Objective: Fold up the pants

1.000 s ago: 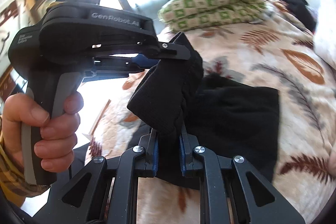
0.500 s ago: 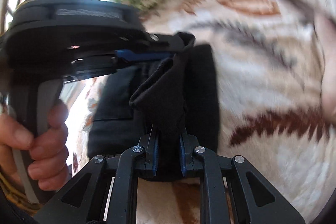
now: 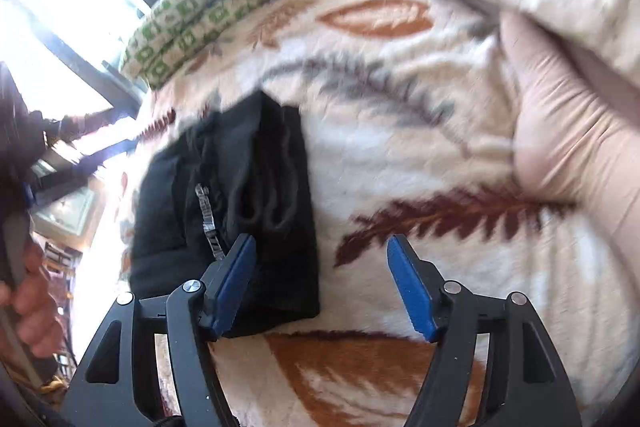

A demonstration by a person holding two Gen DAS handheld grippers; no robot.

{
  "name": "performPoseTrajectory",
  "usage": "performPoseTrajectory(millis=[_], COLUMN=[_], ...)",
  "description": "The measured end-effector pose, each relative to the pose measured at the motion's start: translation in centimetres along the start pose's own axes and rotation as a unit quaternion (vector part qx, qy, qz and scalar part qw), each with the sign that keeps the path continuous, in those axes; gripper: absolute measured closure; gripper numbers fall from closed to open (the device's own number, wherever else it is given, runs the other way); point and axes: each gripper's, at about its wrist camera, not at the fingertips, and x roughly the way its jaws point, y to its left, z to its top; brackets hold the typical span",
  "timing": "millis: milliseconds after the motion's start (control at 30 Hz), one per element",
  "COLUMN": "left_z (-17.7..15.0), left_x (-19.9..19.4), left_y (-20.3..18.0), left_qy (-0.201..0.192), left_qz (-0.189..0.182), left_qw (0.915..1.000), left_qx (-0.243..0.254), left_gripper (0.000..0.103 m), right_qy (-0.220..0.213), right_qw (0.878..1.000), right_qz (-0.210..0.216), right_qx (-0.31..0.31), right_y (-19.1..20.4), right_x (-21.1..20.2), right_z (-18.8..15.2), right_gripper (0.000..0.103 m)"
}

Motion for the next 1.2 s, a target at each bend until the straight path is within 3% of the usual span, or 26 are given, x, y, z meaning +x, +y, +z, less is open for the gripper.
performPoseTrajectory(millis=[133, 167, 233, 300, 333, 367, 500, 567, 700, 967, 1067, 1200], left_z=[-2.4, -2.9, -3.9, -4.6, -4.9, -5.2, -6.2, -6.6, -7.7, -8.2, -8.1, -8.2], left_x=[-0.3, -0.3, 0.1, 0.8, 1.1, 1.4, 1.7, 1.7, 3.1, 3.3, 3.5, 3.7], left_y=[1.8, 2.3, 2.9, 3.3, 3.3, 3.2, 2.0, 1.8, 2.3, 2.5, 2.4, 2.3], left_qy=[0.002, 0.005, 0.011, 0.017, 0.020, 0.022, 0.023, 0.028, 0.047, 0.038, 0.038, 0.033], left_qz=[0.038, 0.039, 0.040, 0.042, 0.045, 0.054, 0.076, 0.086, 0.110, 0.109, 0.113, 0.119], left_qw=[0.9993, 0.9992, 0.9991, 0.9989, 0.9987, 0.9983, 0.9961, 0.9945, 0.9903, 0.9910, 0.9907, 0.9905], left_qx=[0.006, 0.004, -0.004, -0.011, -0.011, -0.006, 0.037, 0.053, 0.071, 0.069, 0.065, 0.060], left_gripper=[0.047, 0.047, 0.047, 0.047, 0.047, 0.047, 0.047, 0.047, 0.047, 0.047, 0.046, 0.043], right_qy=[-0.033, -0.031, -0.021, 0.003, 0.016, 0.030, 0.014, 0.009, 0.039, 0.042, 0.042, 0.046], right_qw=[0.998, 0.997, 0.995, 0.993, 0.992, 0.992, 0.992, 0.992, 0.992, 0.992, 0.994, 0.995], right_qz=[0.033, 0.050, 0.062, 0.058, 0.053, 0.040, 0.031, 0.023, 0.001, 0.008, 0.010, 0.015], right_qx=[-0.036, -0.049, -0.074, -0.106, -0.112, -0.117, -0.119, -0.121, -0.124, -0.115, -0.101, -0.089], right_y=[1.3, 1.9, 3.1, 4.0, 4.3, 4.3, 3.8, 3.7, 3.3, 2.8, 2.5, 2.0], right_x=[-1.3, -1.1, -0.4, 1.6, 2.6, 3.5, 2.6, 2.0, 4.5, 4.9, 4.8, 4.9], right_z=[1.9, 2.4, 2.8, 3.0, 3.0, 2.8, 1.9, 1.7, 1.0, 1.3, 1.3, 1.3], right_gripper=[0.049, 0.055, 0.057, 0.063, 0.071, 0.087, 0.092, 0.092, 0.092, 0.088, 0.075, 0.073])
